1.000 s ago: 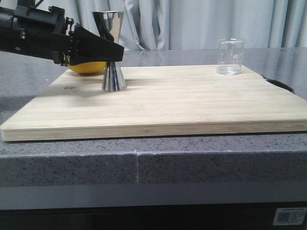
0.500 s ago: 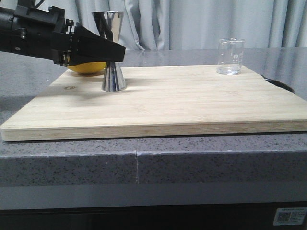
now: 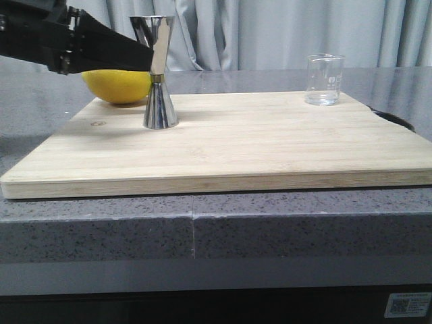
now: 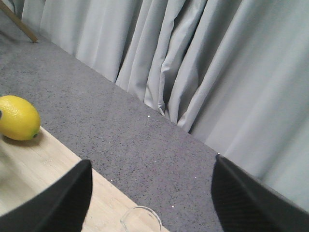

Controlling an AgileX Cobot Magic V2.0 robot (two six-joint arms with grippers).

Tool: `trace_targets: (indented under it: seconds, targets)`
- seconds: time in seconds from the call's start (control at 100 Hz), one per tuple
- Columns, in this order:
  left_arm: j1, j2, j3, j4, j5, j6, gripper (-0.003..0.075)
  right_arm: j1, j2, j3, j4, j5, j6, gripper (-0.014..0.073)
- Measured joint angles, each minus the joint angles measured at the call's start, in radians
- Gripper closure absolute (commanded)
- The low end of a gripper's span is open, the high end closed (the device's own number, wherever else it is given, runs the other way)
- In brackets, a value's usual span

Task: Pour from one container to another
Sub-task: 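Open the left gripper and pull it back from the jigger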

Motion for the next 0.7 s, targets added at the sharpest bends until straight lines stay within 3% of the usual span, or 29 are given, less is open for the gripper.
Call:
trace_targets:
  seconds: [0.38, 0.7]
  targets:
    - [0.042, -0.082, 0.000, 0.101, 0.009, -0.083, 0.0213, 0.000, 0.000, 0.000, 0.000, 0.002, 0.000, 0.0120]
    - [0.140, -0.231, 0.000, 0.145, 0.015, -0.191, 0.0214, 0.000, 0.000, 0.000, 0.020, 0.023, 0.000, 0.0120]
